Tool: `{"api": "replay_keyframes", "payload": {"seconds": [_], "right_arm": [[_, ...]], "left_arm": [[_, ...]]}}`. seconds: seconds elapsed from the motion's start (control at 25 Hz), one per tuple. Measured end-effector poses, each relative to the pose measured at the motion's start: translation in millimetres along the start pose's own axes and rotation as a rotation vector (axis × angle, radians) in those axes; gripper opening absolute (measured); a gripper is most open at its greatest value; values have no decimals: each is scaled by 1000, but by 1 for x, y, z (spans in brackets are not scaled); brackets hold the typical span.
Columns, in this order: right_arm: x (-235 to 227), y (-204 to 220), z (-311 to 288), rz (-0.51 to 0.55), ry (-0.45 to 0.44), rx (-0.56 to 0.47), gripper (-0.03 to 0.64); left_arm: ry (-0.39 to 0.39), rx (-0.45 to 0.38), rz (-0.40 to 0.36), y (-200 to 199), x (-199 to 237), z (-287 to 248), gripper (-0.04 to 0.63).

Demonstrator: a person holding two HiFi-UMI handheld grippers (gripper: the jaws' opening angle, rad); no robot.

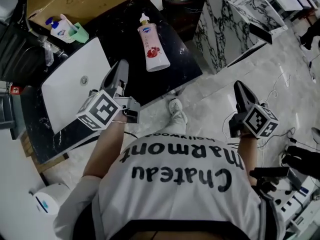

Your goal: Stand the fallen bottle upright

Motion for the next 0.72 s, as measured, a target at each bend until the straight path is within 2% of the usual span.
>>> {"api": "replay_keyframes", "payload": {"seconds": [0.12, 0.24, 0.4, 0.44, 0.52, 0.6, 0.72], "right_arm": [[-22, -18, -17, -15, 3, 9, 9], [-42, -36, -40, -27, 0, 13, 9], [-58, -53, -78, -49, -39, 44, 9], [-60, -58, -88, -47, -49, 52, 9], [-63, -69, -106, -30, -64, 69, 9], [-71, -79, -120, -12, -71, 81, 9], [-82, -96, -136, -10, -79, 77, 9]], "left_arm": [[18, 0, 5, -3, -14, -36, 17], [31, 7, -47, -7, -31, -66, 17], [1, 54, -106, -5, -36, -97, 21], [4, 72, -97, -3, -37, -105, 39], [6, 119, -62, 2, -38, -122, 220], [-30, 160, -73, 7, -36, -136, 269], [-147, 230, -195, 14, -27, -156, 317]]}}
Point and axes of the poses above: the fingertips, and each gripper's own axes: z backward along the fingers, x to its left, y out of its underside, the point moved 1 cm from there along z, backward along the fingers, and after that the axes turned 13 degrees about -y, right-handed, at the moved point
